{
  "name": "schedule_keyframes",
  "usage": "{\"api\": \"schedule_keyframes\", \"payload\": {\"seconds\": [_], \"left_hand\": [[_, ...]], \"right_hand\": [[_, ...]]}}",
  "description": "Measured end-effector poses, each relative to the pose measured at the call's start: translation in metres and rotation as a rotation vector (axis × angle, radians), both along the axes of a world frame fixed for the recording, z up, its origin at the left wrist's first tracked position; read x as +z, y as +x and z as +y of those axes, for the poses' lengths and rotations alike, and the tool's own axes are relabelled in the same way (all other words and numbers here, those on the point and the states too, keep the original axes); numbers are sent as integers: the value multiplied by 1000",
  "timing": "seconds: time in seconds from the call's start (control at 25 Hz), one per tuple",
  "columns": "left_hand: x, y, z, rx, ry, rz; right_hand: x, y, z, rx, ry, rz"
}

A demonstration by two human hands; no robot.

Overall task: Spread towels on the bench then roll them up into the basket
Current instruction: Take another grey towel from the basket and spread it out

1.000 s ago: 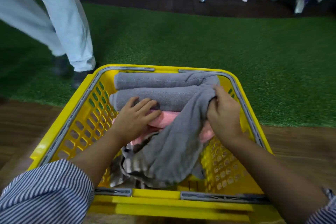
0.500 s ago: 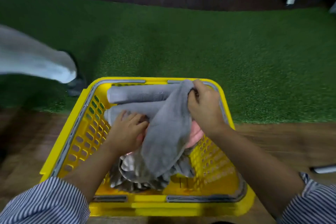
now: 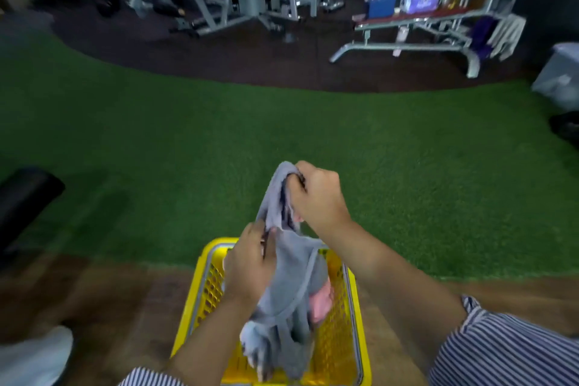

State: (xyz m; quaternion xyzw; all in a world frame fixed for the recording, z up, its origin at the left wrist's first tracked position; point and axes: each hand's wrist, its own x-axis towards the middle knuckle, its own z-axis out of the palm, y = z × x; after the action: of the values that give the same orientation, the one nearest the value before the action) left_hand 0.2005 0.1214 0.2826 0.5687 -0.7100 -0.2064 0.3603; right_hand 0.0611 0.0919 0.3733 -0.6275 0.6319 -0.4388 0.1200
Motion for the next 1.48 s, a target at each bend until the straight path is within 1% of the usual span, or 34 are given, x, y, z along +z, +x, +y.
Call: {"api": "schedule_keyframes", "payload": {"seconds": [0.08, 0.2, 0.28, 0.36, 0.44, 0.52, 0.56, 0.6, 0.64, 0.68, 0.76, 0.8, 0.84, 0.88, 0.92, 0.96, 1.0, 1.04, 1.08, 1.12, 1.2, 1.28, 1.32, 1.4, 1.44, 1.48], "left_hand": [[77, 10, -4, 35, -77, 51], [196, 27, -16, 132, -149, 196], [277, 30, -24, 122, -212, 213], [348, 26, -30, 89, -265, 218], [405, 20, -33, 62, -318, 253], [442, 18, -33, 61, -339, 264], [455, 16, -34, 50, -330, 260], [462, 14, -34, 40, -322, 259], [468, 11, -32, 29, -316, 253], [470, 8, -31, 16, -311, 240], [467, -2, -26, -24, -287, 208], [463, -6, -27, -29, -270, 195], [457, -9, -27, -13, -234, 189], [451, -11, -28, 18, -190, 185], [446, -12, -30, 42, -141, 176], [440, -11, -31, 40, -62, 177], [433, -8, -30, -1, 44, 225], [427, -5, -27, -90, 174, 328], [423, -3, -20, -198, 308, 442], [416, -2, -12, -296, 384, 466], [396, -1, 1, -413, 345, 283], [371, -1, 8, -381, 237, 73], [359, 2, 9, -329, 199, -2], [339, 13, 7, -203, 176, -102], [333, 20, 5, -151, 164, -121], [333, 24, 4, -121, 131, -100]], "right_hand": [[69, -13, -8, 5, 62, -3], [150, -25, -7, 46, 155, -66], [203, -26, -4, 67, 188, -70], [256, -24, -3, 69, 129, -72], [311, -24, -4, -14, 4, -69], [350, -25, -7, -46, -68, -172], [360, -24, -8, -21, -57, -255], [367, -23, -5, 16, 5, -318], [369, -21, -1, 65, 109, -339], [368, -18, 7, 124, 250, -341], [362, -10, 30, 331, 577, -429], [356, -6, 38, 441, 659, -452], [346, -6, 42, 470, 664, -395], [337, -6, 42, 439, 600, -326], [331, -7, 37, 355, 512, -298], [330, -8, 35, 272, 439, -364], [334, -9, 35, 210, 376, -455], [337, -13, 31, 160, 308, -508], [343, -15, 30, 153, 248, -516], [346, -17, 32, 184, 210, -510], [350, -16, 38, 240, 182, -399], [354, -13, 47, 216, 142, -319], [357, -14, 49, 179, 103, -322], [370, -25, 53, 37, 11, -381], [374, -34, 55, -66, -24, -366], [375, -44, 58, -157, -22, -311]]}}
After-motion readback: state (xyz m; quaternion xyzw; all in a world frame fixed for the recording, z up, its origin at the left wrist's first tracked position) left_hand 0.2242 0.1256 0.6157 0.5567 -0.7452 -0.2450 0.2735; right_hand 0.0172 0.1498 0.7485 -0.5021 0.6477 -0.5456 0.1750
